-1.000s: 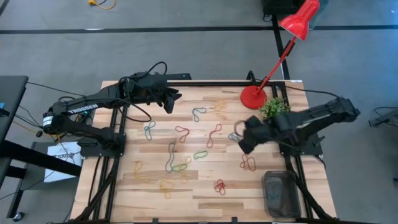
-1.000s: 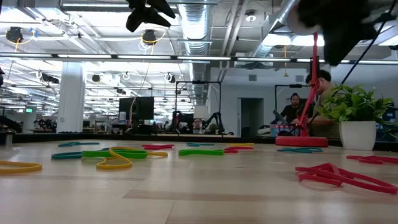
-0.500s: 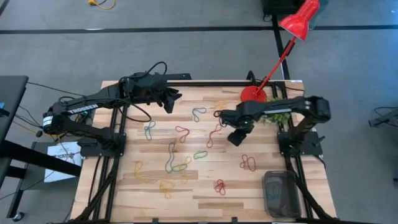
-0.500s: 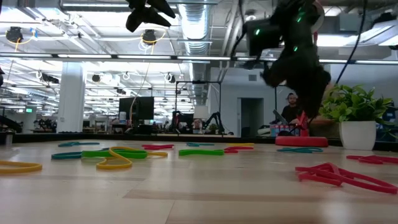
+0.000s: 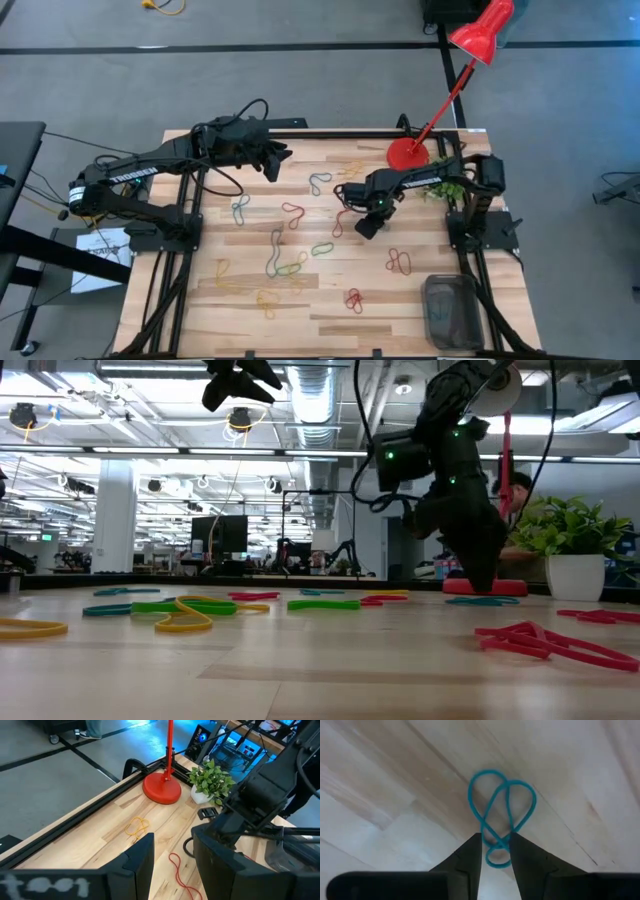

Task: Pick and place items into bin
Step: Put the blue rubber band into the black bin

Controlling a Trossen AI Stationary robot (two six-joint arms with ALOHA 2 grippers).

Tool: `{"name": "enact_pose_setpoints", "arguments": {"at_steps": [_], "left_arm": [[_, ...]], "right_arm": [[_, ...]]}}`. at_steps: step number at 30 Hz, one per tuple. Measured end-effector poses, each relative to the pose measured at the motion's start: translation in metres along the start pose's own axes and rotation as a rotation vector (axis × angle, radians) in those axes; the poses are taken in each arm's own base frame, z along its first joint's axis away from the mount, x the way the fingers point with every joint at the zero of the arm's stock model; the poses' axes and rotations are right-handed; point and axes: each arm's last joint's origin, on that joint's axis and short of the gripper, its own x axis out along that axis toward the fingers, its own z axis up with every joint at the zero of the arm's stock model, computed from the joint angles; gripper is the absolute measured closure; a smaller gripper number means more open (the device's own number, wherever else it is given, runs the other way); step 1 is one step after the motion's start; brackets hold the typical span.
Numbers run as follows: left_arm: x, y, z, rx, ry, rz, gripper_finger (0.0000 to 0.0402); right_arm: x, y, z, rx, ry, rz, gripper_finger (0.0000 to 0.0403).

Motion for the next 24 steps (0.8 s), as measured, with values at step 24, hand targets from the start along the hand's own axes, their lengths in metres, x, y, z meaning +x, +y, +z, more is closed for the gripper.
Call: {"name": "enact_pose_setpoints", "arguments": {"at_steps": [24], "left_arm": [[0.000, 0.000, 0.000, 0.000, 0.000, 0.001, 0.0274]], "right_arm": [[0.008, 0.007, 0.006, -0.006, 0.078, 0.025, 0.0392]]}}
